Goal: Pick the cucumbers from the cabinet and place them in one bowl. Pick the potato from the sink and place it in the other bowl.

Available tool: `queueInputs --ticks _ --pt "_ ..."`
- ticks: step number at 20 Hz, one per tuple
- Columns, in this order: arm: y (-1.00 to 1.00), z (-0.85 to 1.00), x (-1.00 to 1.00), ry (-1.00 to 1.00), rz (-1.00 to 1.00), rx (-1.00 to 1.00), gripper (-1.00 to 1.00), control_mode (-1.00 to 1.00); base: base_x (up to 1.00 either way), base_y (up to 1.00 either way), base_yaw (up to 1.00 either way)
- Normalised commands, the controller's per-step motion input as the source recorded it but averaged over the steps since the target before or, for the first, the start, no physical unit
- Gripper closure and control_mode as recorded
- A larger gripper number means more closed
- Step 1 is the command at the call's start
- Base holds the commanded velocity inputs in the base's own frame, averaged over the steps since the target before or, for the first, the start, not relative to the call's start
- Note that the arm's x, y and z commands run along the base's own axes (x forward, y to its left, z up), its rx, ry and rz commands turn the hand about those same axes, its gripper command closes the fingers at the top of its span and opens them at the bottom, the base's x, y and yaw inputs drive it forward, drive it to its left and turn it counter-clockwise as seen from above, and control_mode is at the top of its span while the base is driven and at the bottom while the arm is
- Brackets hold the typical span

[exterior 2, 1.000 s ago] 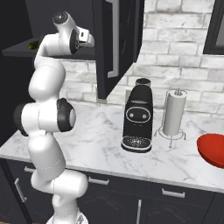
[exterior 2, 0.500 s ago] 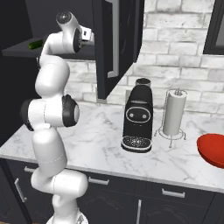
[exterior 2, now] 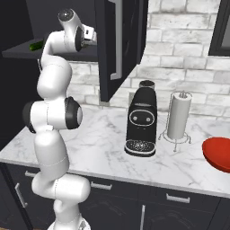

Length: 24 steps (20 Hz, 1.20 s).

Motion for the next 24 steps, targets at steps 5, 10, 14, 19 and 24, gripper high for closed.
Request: queueInputs --ticks 5,10,14,19,24 --pt "0.00 0.00 0.00 0.00 0.00 0.00 1.00 -1.00 0.00 0.00 0.00" --pt "0.00 0.00 0.00 0.00 0.00 0.00 1.00 -1.00 0.00 0.00 0.00" --pt "0.00 0.00 -0.06 0.00 0.00 0.00 1.00 -1.00 0.00 0.00 0.00" --pt "0.00 0.00 -0.32 -0.04 0.00 0.00 1.00 -1.00 0.00 0.00 0.00" --pt "0.00 0.00 -0.53 -0.07 0.00 0.00 1.00 -1.00 0.00 0.00 0.00"
